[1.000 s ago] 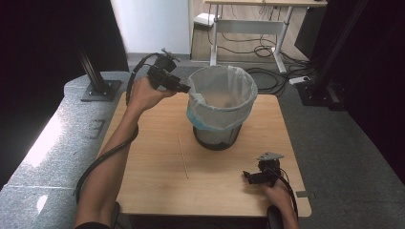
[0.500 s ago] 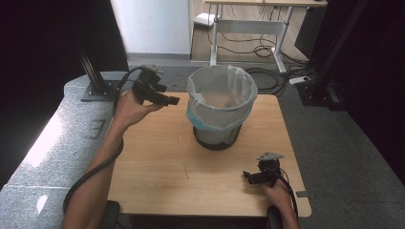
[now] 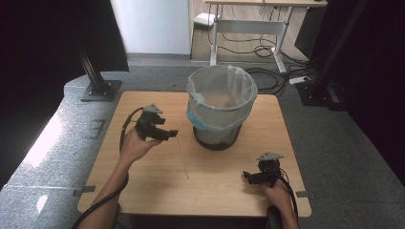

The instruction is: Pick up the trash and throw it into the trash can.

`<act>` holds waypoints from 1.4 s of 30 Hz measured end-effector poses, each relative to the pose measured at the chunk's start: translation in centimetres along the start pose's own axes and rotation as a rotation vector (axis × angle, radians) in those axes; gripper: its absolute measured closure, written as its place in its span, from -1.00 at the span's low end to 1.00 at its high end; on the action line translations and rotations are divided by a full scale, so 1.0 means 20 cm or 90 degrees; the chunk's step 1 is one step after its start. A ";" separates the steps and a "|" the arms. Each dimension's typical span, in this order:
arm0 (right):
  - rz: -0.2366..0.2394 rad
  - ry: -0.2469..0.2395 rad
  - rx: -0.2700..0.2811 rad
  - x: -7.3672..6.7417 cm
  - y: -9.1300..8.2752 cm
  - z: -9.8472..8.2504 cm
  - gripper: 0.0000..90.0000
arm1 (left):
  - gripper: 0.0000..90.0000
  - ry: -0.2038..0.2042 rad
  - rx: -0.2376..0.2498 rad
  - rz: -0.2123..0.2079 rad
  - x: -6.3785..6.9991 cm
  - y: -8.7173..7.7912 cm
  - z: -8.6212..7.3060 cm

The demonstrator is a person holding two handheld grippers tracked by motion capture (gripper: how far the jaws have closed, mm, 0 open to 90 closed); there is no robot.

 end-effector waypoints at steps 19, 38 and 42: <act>0.000 0.000 0.001 0.00 0.00 0.00 -1.00 | -0.57 -0.016 -0.084 0.016 0.30 0.51 -0.40; 0.000 0.000 0.001 0.00 0.00 0.00 -1.00 | 0.34 -0.030 -0.100 0.070 0.12 0.28 -0.61; 0.000 0.000 0.001 0.00 0.00 0.00 -1.00 | 0.82 -0.046 -0.093 0.067 0.09 0.26 -0.63</act>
Point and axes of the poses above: each handheld gripper's, and its own axes: y roughly forward along the jaws, z roughly out of its top, x roughly to its right, the point moved 3 cm from there along y, roughly forward along the jaws, and after that the axes turned 12 degrees about y, right-handed, at the moved point
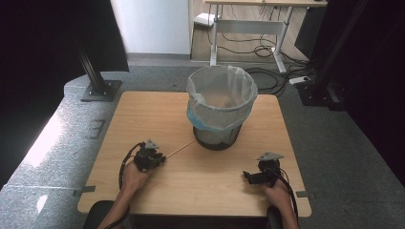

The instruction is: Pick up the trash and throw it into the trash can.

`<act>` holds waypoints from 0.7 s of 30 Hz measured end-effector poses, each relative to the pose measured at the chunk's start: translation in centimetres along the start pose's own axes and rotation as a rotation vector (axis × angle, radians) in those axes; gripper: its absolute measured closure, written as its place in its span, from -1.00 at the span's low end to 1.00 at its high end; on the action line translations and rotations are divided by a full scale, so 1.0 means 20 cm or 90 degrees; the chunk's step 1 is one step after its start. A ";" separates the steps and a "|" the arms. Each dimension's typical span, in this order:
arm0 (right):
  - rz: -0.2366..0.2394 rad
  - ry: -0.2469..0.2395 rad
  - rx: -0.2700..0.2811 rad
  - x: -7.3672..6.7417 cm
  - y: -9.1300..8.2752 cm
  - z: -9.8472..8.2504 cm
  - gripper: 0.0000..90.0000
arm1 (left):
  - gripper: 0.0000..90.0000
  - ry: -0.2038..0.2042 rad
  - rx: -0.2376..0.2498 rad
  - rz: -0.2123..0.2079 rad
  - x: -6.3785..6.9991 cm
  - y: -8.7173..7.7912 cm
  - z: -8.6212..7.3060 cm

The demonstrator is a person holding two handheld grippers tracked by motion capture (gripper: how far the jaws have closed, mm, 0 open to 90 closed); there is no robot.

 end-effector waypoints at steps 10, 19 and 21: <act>0.000 0.000 0.000 0.00 0.00 0.00 -1.00 | 0.92 -0.003 -0.005 -0.025 -0.02 -0.01 0.00; 0.000 0.000 0.000 0.00 0.00 0.00 -1.00 | 0.92 -0.036 0.015 -0.079 -0.10 -0.14 0.06; 0.000 0.000 0.000 0.00 0.00 0.00 -1.00 | 0.92 -0.039 0.013 -0.082 -0.12 -0.18 0.08</act>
Point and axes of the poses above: each handheld gripper's, and its own axes: y roughly forward along the jaws, z roughly out of its top, x roughly to its right, the point moved 3 cm from there along y, roughly forward along the jaws, and after that the axes turned 12 degrees about y, right-handed, at the moved point
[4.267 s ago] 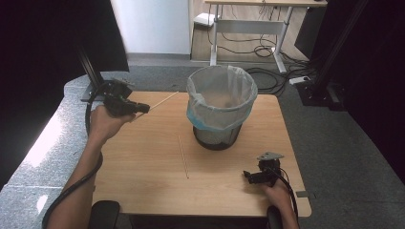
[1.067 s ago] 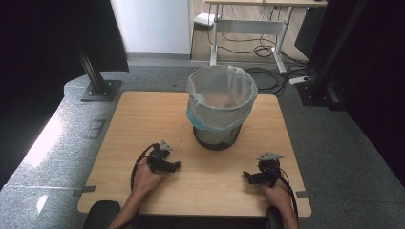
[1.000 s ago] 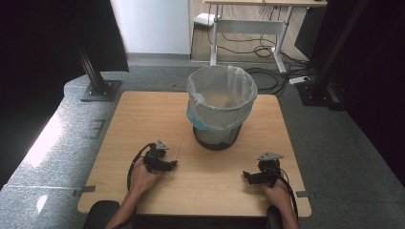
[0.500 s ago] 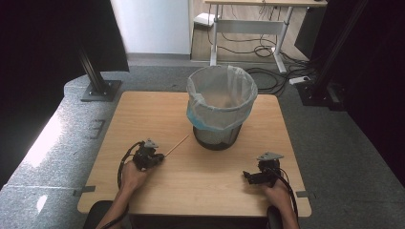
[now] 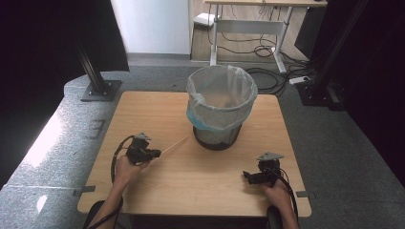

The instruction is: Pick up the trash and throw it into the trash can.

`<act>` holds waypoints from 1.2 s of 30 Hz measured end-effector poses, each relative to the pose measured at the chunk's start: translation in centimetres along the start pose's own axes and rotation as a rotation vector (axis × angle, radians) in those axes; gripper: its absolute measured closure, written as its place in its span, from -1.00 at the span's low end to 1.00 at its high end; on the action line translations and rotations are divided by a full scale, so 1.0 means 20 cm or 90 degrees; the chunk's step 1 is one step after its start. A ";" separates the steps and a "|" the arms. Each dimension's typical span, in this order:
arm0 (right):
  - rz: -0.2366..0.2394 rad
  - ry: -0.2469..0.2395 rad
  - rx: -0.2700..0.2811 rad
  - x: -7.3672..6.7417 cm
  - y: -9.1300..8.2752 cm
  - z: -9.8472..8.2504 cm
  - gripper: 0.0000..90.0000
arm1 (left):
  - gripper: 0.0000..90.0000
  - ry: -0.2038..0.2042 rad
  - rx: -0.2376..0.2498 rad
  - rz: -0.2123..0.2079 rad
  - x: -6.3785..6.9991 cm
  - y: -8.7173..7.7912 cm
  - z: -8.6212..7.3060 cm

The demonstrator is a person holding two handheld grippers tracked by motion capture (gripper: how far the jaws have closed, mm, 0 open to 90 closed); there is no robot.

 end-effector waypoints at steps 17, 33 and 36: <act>-0.001 -0.001 -0.001 0.00 0.00 0.00 -1.00 | 0.92 0.008 0.010 0.027 -0.11 -0.33 0.21; -0.001 -0.003 -0.001 0.00 0.00 0.00 -1.00 | 0.92 0.029 0.038 0.041 -0.18 -0.67 0.55; 0.000 -0.001 -0.001 0.00 0.00 0.00 -1.00 | 0.92 0.032 0.042 0.044 -0.18 -0.71 0.59</act>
Point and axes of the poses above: each handheld gripper's, and its own axes: y roughly forward along the jaws, z roughly out of its top, x roughly to its right, the point moved 3 cm from there along y, roughly forward along the jaws, and after that the axes turned 12 degrees about y, right-handed, at the moved point
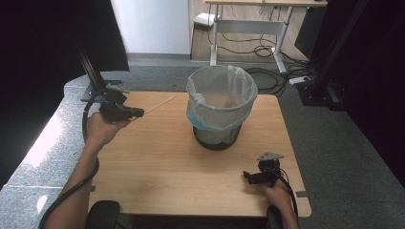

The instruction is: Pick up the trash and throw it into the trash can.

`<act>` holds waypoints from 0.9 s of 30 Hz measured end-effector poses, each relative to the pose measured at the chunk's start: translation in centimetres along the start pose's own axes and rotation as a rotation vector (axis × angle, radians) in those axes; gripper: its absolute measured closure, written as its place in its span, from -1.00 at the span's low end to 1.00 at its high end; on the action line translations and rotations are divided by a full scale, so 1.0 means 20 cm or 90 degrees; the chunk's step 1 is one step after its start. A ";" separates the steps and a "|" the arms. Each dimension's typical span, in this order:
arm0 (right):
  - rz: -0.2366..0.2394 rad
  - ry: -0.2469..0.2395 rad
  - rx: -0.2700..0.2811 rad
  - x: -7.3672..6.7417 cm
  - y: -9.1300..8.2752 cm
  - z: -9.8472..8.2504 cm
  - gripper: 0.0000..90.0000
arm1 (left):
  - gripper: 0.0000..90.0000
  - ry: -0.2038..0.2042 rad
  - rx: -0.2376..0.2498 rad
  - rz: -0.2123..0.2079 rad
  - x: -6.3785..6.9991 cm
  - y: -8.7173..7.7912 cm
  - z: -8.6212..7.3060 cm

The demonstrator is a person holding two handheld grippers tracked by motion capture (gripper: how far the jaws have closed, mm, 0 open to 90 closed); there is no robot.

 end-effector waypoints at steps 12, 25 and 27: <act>0.001 0.000 0.000 0.00 0.00 0.00 -1.00 | 0.92 0.038 0.007 0.002 0.01 -0.19 0.30; 0.001 0.001 0.000 0.00 0.00 0.00 -1.00 | 0.92 0.087 0.004 -0.049 0.14 -0.07 0.61; 0.001 0.001 0.000 0.00 0.00 0.00 -1.00 | 0.92 0.096 -0.003 -0.058 0.16 -0.01 0.65</act>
Point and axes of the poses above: each handheld gripper's, and its own axes: y roughly forward along the jaws, z roughly out of its top, x roughly to its right, the point moved 3 cm from there along y, roughly forward along the jaws, and after that the axes turned 12 degrees about y, right-handed, at the moved point
